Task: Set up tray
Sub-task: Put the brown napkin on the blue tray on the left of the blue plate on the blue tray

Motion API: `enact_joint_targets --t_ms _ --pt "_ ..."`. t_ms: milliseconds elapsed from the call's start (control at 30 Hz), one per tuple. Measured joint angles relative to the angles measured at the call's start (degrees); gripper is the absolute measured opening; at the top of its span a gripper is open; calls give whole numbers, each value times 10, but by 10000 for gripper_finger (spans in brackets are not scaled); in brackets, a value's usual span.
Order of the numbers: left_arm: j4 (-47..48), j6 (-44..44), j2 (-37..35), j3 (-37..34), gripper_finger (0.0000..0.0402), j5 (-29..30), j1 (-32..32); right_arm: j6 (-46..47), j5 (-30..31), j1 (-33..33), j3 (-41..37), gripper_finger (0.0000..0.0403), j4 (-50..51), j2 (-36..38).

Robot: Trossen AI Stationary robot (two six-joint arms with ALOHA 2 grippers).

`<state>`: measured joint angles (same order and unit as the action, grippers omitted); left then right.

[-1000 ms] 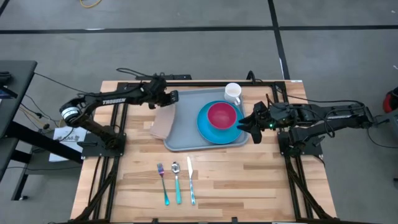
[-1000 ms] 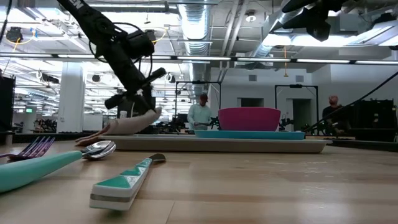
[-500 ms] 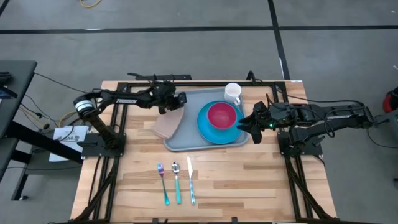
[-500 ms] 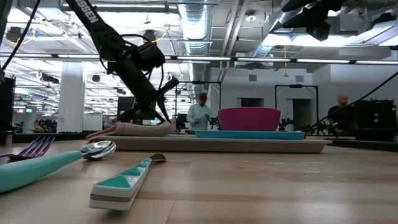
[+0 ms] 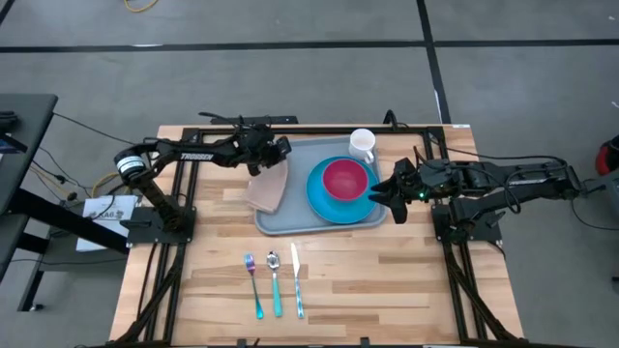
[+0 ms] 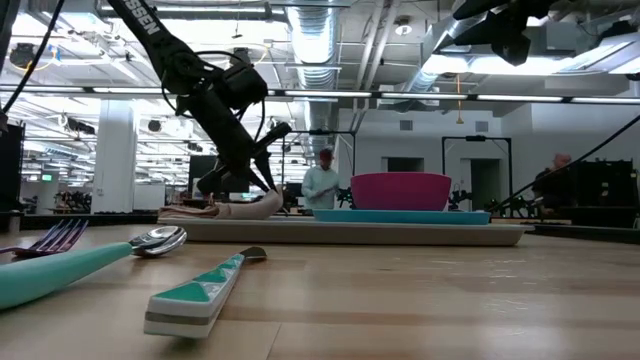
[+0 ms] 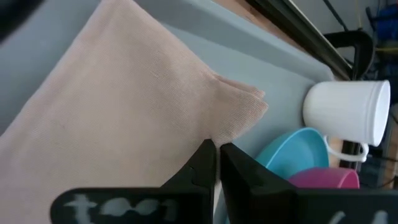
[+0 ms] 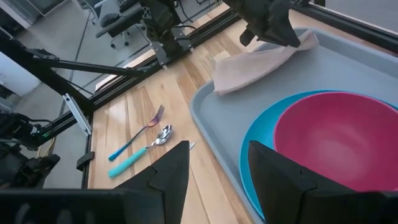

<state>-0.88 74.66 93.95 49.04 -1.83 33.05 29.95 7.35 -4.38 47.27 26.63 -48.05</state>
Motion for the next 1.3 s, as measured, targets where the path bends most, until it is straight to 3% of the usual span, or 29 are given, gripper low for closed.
enact_joint_targets --t_ms 800,1067,1300 --pt "-2 128 0 0 0 70 -78 -20 0 0 0 155 -1 0" --pt "-18 163 88 48 0 66 -92 -20 -2 -2 0 155 -3 0" --pt "24 169 97 72 0 84 -78 -20 -6 -9 0 155 -5 2"
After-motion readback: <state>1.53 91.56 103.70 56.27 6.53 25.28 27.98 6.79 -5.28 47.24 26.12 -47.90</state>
